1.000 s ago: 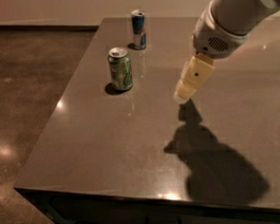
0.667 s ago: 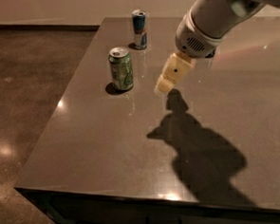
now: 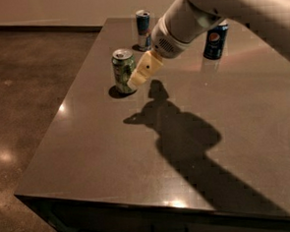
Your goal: Move green can near pepsi can
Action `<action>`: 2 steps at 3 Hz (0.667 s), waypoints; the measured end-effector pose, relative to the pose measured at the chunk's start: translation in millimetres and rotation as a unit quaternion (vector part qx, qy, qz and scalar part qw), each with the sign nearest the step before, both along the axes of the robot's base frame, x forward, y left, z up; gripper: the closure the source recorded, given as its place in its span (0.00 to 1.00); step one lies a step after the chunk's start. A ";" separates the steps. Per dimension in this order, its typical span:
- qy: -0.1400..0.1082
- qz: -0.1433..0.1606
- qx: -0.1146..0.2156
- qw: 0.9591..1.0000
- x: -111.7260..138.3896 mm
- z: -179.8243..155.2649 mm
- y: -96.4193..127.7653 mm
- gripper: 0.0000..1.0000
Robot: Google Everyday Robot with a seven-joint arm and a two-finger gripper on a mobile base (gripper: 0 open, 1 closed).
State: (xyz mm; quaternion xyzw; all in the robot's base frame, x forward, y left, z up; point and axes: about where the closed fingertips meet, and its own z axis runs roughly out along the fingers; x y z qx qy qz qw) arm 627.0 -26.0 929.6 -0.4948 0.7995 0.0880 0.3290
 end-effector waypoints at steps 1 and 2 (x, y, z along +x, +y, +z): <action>0.000 0.016 0.022 1.000 20.5 -9.5 35.8 0.00; 0.005 0.028 0.032 0.999 31.5 -17.9 54.9 0.00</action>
Offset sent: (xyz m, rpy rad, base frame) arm 0.0452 0.0743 -0.0253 0.0877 0.0182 0.0773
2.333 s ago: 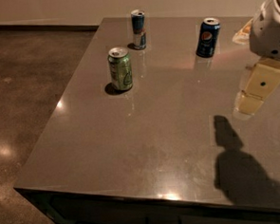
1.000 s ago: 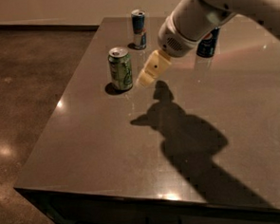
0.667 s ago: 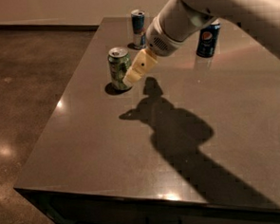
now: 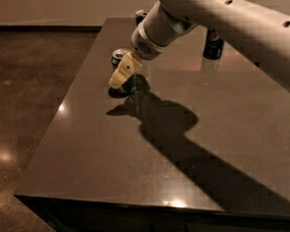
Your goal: Move green can near pepsi can
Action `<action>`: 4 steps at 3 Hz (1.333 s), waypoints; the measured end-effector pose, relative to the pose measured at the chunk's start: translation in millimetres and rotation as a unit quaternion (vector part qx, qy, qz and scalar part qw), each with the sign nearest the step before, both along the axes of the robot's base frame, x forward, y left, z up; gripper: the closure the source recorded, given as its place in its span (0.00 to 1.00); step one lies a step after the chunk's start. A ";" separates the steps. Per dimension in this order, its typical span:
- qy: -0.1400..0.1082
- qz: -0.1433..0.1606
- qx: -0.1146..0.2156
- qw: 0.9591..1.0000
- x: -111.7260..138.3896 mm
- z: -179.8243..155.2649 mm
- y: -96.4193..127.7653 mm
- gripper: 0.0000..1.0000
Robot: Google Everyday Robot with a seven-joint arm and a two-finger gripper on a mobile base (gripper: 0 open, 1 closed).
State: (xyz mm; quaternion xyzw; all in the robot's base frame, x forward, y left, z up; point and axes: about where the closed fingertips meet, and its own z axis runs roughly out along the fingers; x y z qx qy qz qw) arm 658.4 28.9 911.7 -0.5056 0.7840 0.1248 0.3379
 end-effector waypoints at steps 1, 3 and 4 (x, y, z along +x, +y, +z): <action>0.006 0.010 0.008 1.000 5.3 -5.5 13.6 0.15; 0.020 0.018 0.042 0.999 -1.2 1.5 7.3 0.69; 0.017 -0.005 0.054 0.998 -4.3 18.3 -20.1 0.93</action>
Offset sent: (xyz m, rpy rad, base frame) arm 0.0056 0.0153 -0.0078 0.0746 0.0536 0.0514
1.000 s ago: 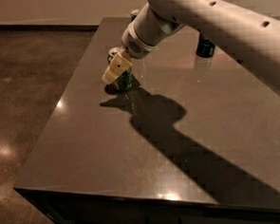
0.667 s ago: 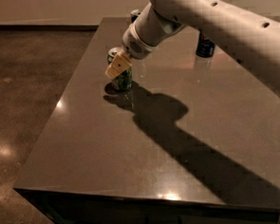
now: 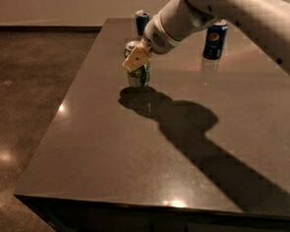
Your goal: Move green can near pepsi can
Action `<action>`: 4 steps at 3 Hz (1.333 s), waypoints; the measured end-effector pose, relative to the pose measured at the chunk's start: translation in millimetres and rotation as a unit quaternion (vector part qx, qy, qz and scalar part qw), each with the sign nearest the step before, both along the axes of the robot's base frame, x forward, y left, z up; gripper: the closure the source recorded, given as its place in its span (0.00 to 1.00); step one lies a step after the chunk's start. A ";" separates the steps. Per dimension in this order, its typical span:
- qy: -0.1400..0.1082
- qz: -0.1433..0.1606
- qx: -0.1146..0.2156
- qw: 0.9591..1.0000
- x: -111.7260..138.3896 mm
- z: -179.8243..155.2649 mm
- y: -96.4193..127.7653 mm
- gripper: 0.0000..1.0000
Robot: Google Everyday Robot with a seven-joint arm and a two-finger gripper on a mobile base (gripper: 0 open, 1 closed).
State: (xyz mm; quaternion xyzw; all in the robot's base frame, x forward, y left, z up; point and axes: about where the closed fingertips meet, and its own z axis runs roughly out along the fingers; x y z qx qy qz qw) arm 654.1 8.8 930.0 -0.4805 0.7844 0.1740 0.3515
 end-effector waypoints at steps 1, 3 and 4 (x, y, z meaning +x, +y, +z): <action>0.000 -0.074 -0.001 0.997 9.3 12.0 -78.9 1.00; -0.009 -0.148 -0.005 0.989 24.3 15.2 -162.9 1.00; -0.010 -0.169 -0.005 0.986 33.4 10.8 -194.3 1.00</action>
Offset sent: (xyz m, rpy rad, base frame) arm 0.0227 -0.1825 0.0215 -0.0094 -0.0119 -0.3359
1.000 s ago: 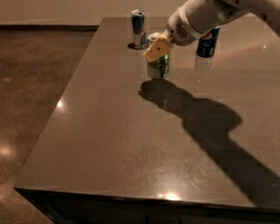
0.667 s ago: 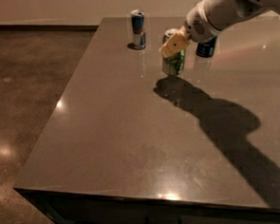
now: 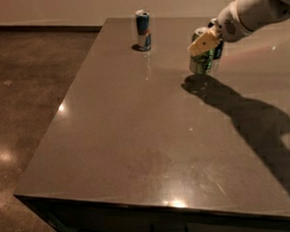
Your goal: Move green can near pepsi can
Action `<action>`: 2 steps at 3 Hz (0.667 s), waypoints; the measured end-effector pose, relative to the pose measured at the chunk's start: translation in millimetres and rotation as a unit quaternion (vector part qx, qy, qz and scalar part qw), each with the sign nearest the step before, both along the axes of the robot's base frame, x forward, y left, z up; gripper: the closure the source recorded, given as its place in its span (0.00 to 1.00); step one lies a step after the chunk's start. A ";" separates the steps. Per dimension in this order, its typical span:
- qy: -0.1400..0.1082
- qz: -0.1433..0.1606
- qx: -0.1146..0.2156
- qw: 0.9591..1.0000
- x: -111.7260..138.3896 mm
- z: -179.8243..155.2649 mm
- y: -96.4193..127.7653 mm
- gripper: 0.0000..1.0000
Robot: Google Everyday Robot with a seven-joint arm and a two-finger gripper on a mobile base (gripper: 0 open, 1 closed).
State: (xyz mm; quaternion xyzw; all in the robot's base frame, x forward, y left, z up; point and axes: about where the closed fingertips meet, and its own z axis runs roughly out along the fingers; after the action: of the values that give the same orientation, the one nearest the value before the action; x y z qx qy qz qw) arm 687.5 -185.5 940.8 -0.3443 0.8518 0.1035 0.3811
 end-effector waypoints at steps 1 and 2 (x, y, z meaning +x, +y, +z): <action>0.003 -0.023 0.004 1.000 16.2 -9.8 -33.1 1.00; 0.001 -0.044 0.002 0.999 26.7 -17.4 -50.7 0.80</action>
Offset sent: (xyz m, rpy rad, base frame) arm 0.0366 -0.0767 -0.0197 0.0003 -0.0096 -0.1444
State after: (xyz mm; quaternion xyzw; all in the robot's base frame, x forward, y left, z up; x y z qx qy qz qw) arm 714.2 -236.3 923.4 -0.3056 0.8664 0.0892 0.3848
